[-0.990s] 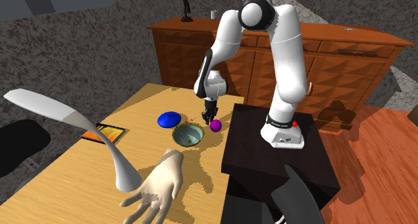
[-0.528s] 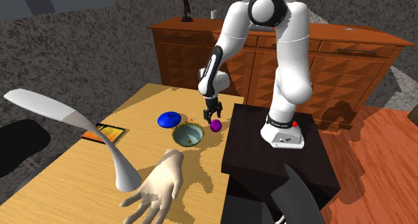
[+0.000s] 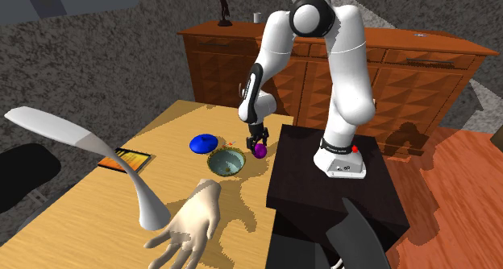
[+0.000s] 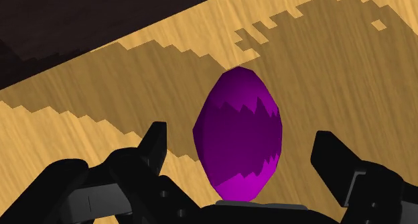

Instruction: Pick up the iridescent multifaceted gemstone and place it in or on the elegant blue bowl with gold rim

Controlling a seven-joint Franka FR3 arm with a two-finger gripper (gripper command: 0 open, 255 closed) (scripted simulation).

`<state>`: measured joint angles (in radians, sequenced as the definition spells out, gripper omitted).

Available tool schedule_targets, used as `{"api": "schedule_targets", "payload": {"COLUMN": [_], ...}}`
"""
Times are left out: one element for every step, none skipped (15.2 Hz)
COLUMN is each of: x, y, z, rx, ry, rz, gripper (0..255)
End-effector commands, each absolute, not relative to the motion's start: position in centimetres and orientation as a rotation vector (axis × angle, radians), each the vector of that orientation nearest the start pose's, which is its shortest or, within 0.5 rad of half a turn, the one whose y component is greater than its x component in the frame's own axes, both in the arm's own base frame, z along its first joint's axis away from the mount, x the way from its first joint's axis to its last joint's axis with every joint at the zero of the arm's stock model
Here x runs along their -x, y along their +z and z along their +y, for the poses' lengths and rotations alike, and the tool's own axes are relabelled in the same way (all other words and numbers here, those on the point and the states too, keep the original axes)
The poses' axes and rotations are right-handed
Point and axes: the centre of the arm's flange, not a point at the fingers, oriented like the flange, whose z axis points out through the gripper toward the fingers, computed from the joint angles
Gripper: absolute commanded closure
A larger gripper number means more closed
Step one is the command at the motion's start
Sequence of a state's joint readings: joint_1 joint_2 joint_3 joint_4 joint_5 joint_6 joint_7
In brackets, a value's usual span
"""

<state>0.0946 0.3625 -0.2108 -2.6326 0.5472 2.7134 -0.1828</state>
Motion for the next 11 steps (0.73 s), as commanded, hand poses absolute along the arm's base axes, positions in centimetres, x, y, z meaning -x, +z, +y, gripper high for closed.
{"api": "schedule_targets", "payload": {"x": [-37.24,-37.24,-37.24,-37.24,-37.24,-37.24,-37.24,-37.24,-37.24,-37.22,-37.23], "y": [10.73,10.73,10.73,10.73,10.74,10.74,10.74,10.74,10.74,10.74,10.74], "z": [-7.37,-7.37,-7.37,-7.37,-7.37,-7.37,-7.37,-7.37,-7.38,-7.38,-7.37], "rx": [2.925,2.925,2.925,2.925,2.925,2.925,2.925,2.925,2.925,2.925,2.925], "ry": [0.347,0.347,0.347,0.347,0.347,0.347,0.347,0.347,0.347,0.347,0.347], "rz": [0.682,0.682,0.682,0.682,0.682,0.682,0.682,0.682,0.682,0.682,0.682], "gripper": [0,0,0,0,0,255,255,255,255,255,255]}}
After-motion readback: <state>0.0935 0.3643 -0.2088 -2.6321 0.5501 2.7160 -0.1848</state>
